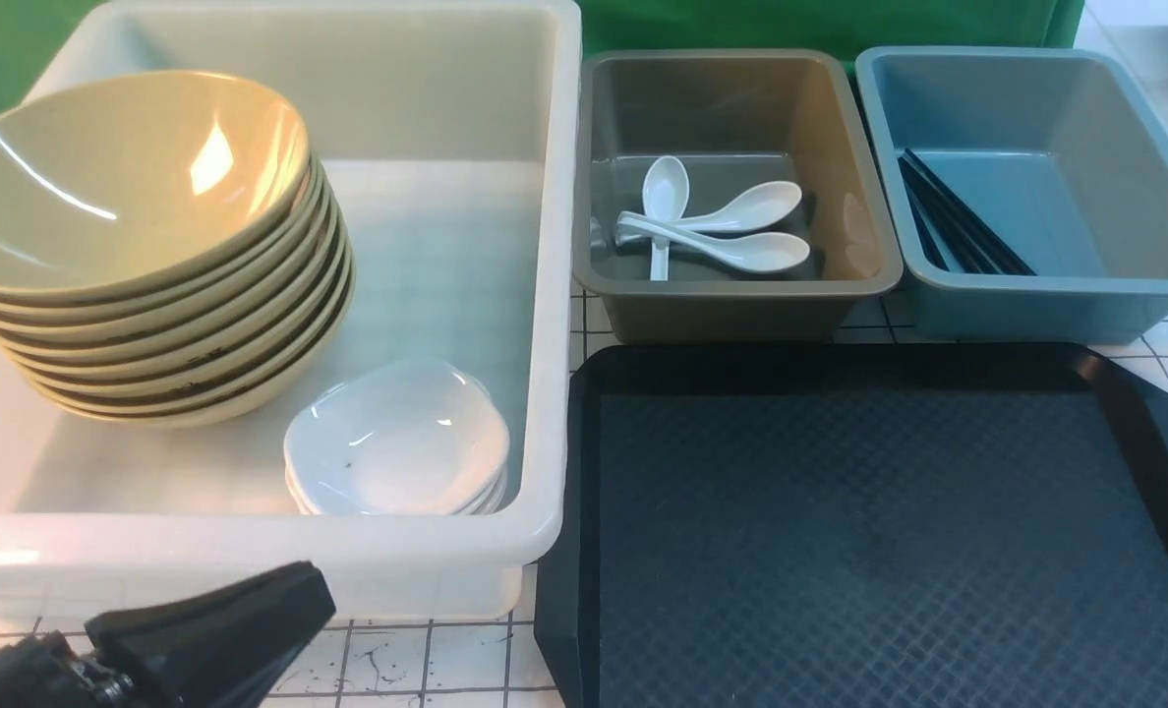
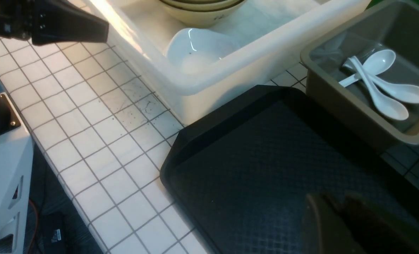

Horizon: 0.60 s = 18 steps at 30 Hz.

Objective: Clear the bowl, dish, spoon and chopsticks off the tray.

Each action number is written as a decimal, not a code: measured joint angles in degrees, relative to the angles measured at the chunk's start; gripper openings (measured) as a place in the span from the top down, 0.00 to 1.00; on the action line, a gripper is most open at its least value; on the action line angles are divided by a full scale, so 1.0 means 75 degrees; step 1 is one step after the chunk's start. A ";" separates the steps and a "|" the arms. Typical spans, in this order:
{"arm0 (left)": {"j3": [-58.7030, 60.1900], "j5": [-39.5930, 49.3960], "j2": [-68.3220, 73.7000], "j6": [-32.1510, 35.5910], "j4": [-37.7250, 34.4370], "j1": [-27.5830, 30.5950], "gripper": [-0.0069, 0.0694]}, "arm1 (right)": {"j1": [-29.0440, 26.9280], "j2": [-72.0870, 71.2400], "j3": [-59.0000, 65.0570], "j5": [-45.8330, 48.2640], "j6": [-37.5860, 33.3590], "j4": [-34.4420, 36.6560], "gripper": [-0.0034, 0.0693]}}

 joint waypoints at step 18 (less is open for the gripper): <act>0.0014 0.0614 0.0000 0.0000 0.0000 0.0000 0.91 | 0.0000 0.0000 0.0000 0.0196 0.0022 -0.0024 0.80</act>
